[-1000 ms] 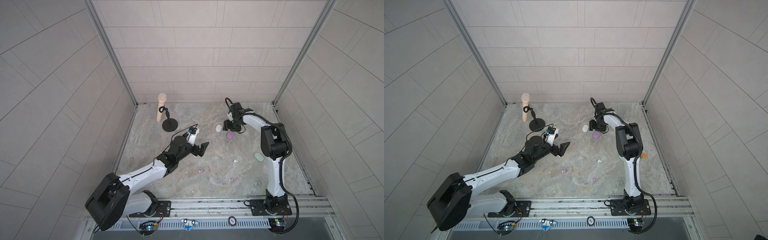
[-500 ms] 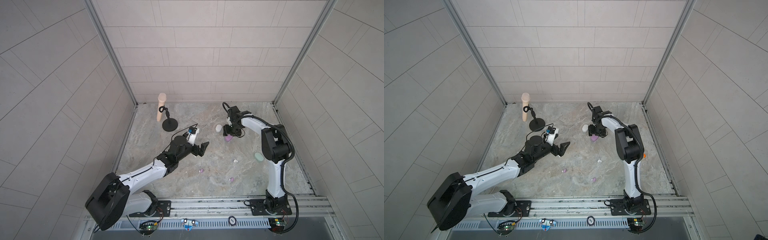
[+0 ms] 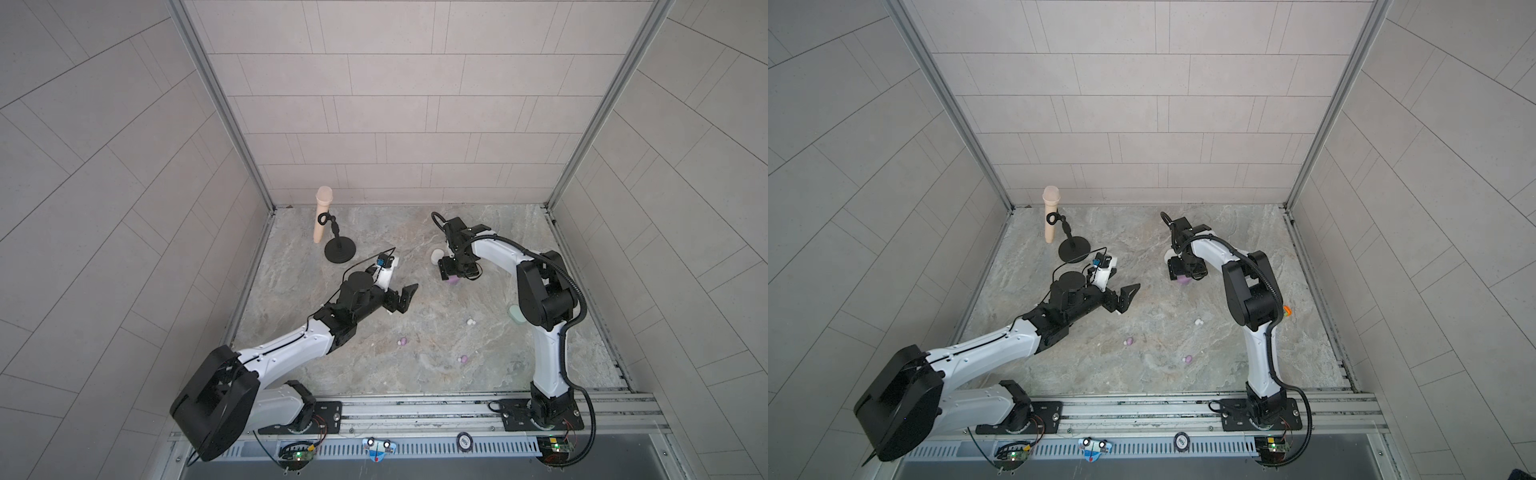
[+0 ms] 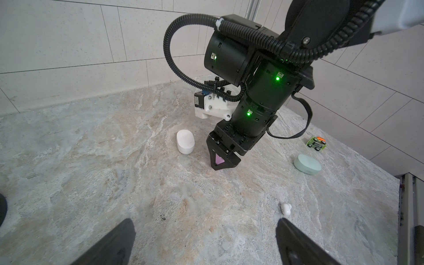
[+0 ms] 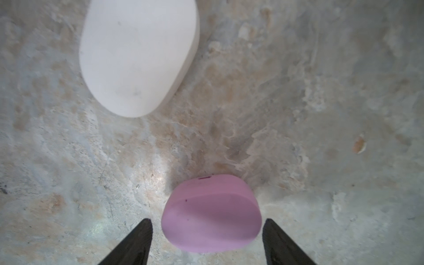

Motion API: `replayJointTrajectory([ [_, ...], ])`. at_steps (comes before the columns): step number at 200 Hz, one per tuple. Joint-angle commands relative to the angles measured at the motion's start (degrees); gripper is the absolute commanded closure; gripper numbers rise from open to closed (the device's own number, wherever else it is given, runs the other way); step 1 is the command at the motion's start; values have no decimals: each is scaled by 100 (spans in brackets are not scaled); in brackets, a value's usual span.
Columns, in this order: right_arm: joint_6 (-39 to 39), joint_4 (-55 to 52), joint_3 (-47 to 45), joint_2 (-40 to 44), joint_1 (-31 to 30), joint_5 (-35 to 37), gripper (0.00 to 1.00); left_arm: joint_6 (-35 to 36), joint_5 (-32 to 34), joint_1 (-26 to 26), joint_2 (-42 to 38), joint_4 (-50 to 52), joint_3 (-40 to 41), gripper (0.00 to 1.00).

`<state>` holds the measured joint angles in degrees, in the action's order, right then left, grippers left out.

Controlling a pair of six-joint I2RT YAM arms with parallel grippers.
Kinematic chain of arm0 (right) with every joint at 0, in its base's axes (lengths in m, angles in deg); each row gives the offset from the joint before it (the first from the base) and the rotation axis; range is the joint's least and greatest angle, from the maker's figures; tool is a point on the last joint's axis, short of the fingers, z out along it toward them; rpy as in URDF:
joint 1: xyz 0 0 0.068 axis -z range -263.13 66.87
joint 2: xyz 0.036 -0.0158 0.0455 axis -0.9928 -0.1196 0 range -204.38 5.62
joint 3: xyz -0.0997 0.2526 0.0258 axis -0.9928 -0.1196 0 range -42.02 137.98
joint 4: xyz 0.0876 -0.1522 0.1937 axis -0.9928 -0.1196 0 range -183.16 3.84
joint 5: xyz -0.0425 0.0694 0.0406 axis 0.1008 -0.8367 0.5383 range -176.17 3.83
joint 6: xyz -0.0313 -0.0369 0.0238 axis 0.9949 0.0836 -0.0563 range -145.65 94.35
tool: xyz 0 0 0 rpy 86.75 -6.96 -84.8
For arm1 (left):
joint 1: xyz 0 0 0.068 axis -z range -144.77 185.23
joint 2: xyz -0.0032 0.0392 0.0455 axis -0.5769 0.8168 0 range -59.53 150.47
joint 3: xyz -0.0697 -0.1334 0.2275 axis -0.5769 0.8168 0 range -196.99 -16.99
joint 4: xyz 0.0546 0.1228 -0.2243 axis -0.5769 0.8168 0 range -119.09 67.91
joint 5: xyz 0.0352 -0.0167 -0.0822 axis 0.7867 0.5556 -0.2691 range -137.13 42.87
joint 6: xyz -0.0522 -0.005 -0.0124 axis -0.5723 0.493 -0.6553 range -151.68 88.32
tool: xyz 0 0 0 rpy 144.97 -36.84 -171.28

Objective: Insert wireless bluetooth earbuds into charging case
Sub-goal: Pick up the charging case from the center of the table.

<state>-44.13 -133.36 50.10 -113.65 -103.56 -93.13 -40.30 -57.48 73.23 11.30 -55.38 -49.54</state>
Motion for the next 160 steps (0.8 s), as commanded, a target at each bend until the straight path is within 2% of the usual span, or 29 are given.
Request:
replayJointTrajectory([
  [1, 142, -120, 84, 217, -82, 329, 20, -61, -72, -29, -78, -145, -61, 0],
  [65, 988, -426, 467, -104, -137, 442, 20, -34, -55, -29, -187, -137, -23, 0],
  [160, 1066, -548, 570, -378, -98, 292, 23, -53, -82, -29, -141, -157, -32, 0],
])
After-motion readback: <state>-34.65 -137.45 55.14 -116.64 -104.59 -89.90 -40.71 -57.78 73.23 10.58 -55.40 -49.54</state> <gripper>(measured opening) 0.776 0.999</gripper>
